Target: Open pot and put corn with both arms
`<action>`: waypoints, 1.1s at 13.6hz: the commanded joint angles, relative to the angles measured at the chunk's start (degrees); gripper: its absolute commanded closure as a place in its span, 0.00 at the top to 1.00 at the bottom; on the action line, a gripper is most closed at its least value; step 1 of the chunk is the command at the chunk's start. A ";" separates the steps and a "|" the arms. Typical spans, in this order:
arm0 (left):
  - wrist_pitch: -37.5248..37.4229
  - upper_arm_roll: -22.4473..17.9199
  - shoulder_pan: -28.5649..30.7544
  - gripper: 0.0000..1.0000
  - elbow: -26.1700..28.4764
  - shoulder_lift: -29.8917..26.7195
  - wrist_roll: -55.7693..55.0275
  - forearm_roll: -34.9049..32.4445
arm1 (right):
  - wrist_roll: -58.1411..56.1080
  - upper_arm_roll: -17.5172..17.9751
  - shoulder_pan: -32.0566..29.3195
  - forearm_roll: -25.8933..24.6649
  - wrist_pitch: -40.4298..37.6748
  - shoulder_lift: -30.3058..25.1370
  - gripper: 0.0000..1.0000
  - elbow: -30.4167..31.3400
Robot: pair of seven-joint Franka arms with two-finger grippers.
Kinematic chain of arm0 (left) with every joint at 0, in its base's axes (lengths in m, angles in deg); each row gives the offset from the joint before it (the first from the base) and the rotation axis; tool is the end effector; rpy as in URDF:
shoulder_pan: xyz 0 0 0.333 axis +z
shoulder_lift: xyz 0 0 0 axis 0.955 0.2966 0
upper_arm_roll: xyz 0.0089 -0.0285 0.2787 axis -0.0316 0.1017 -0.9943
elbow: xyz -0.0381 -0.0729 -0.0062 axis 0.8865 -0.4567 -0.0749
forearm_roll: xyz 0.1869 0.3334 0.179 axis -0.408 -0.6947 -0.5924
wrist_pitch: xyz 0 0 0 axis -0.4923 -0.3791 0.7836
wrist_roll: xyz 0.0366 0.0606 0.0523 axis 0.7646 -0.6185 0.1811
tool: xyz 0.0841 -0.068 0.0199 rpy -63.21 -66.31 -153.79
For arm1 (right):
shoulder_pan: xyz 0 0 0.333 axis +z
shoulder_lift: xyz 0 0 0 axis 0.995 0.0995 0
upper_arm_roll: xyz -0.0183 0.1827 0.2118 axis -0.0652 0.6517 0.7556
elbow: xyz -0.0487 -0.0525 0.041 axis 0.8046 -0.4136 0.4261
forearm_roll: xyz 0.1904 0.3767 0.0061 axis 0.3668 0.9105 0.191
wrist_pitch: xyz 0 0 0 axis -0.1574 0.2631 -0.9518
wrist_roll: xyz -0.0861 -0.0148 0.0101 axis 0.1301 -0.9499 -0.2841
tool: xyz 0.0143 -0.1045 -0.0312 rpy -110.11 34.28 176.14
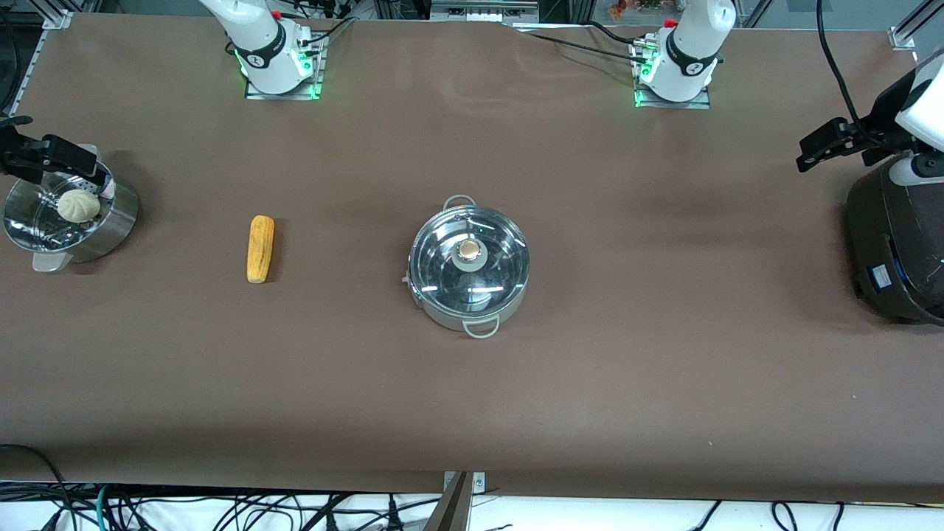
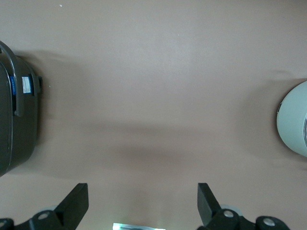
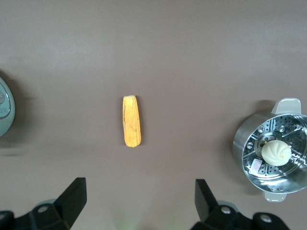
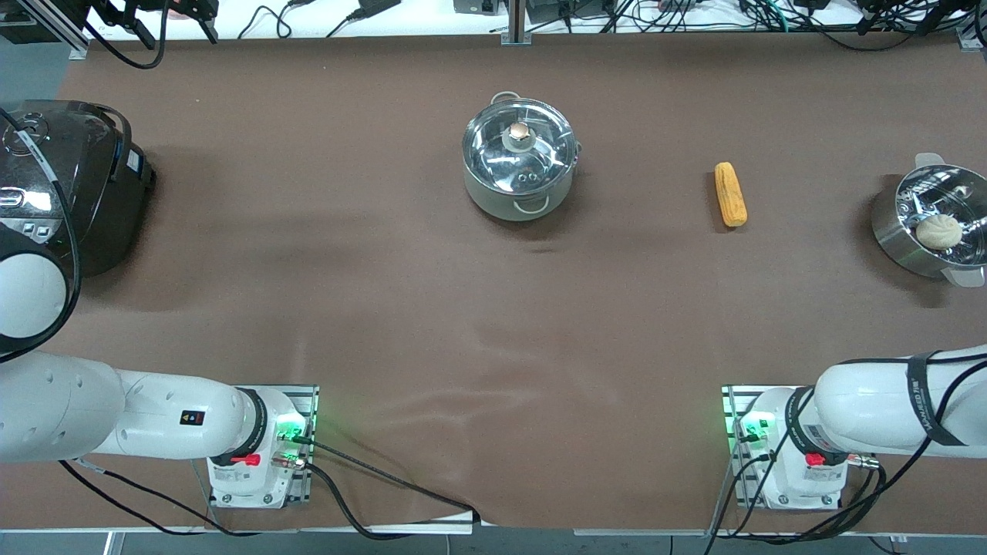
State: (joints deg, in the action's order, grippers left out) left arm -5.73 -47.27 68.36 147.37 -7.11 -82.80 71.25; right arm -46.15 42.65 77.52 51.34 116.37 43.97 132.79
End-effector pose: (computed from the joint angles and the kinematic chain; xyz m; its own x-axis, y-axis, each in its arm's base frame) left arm 0.5674 -0.0175 0.5914 0.9895 0.1185 -0.0828 0.1180 -0.9930 -0.0111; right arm 0.5906 -0.0467 0.5646 0.9969 -0.0237 -0.0750 -0.0258 -0.9993 -0.0274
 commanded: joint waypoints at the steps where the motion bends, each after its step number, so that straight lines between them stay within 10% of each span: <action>1: -1.22 0.13 0.35 1.00 -1.74 0.56 1.13 0.41 | 0.02 -0.05 -0.44 -0.51 -1.31 0.03 1.00 -0.89; 11: -1.14 0.22 -0.09 1.00 -1.92 0.56 1.13 0.41 | 0.46 0.12 0.09 -0.60 -3.50 2.66 1.00 1.82; 15: -1.14 0.22 -0.09 1.00 -1.92 0.56 1.13 0.41 | 5.45 0.56 1.75 -0.60 8.23 2.84 1.00 11.65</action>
State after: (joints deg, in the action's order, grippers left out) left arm -5.73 -47.21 68.15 147.20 -7.11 -82.80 71.26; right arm -44.07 42.84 78.27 51.33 119.02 48.03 139.01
